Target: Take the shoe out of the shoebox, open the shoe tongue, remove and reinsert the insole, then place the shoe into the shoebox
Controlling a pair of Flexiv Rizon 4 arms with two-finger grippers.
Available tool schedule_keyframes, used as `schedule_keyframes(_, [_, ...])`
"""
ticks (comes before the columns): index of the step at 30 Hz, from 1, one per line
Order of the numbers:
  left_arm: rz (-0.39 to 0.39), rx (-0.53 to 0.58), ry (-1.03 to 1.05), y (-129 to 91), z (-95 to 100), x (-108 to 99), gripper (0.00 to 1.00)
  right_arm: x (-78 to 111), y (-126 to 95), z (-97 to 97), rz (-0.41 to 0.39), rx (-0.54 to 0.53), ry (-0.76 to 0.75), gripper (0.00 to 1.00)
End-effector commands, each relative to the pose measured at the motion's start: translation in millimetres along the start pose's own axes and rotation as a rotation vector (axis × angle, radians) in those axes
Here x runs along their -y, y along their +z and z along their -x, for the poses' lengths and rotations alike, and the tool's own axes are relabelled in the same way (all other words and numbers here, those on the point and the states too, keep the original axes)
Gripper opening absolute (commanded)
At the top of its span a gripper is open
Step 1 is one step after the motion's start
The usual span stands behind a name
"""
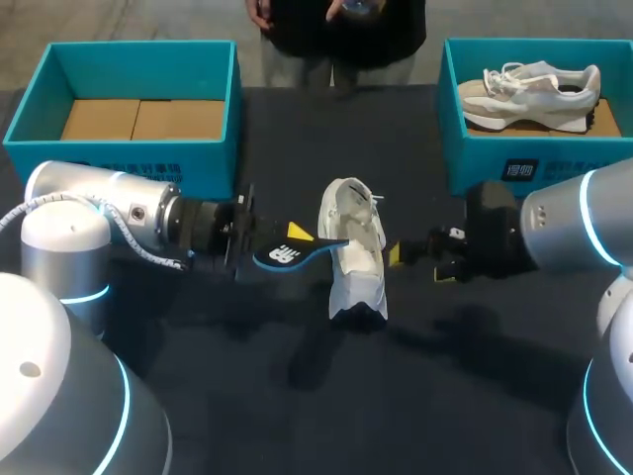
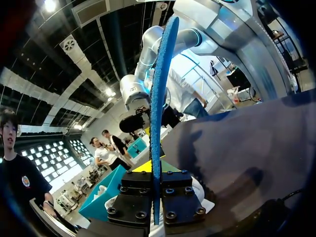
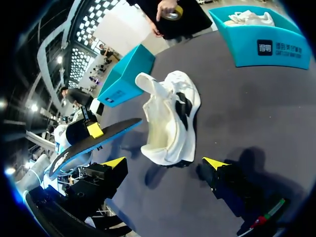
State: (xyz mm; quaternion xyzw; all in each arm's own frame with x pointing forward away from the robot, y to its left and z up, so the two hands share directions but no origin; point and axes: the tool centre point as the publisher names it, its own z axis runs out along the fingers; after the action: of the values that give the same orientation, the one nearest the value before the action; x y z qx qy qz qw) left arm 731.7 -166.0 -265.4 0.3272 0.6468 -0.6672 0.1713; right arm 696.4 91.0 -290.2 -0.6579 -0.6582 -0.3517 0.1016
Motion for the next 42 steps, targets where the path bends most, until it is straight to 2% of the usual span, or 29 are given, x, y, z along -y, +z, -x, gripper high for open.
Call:
schedule_keyframes(1, [0.000, 0.001, 0.002, 1, 0.0, -1, 0.00, 5.5, -31, 8.6, 0.001, -0.006, 0.003, 1.00])
schedule_keyframes(10, [0.002, 0.001, 0.002, 2, 0.6, 0, 0.00, 1.9, -41, 8.3, 0.004, 0.001, -0.013, 1.00])
schedule_keyframes(24, [-0.007, 0.011, -0.011, 9, -2.1, 1, 0.00, 0.9, -41, 7.4, -0.010, -0.015, -0.019, 1.00])
schedule_keyframes(42, [0.001, 0.008, -0.027, 18, -6.8, -9, 0.00, 0.9, -41, 7.4, -0.010, -0.015, -0.019, 1.00])
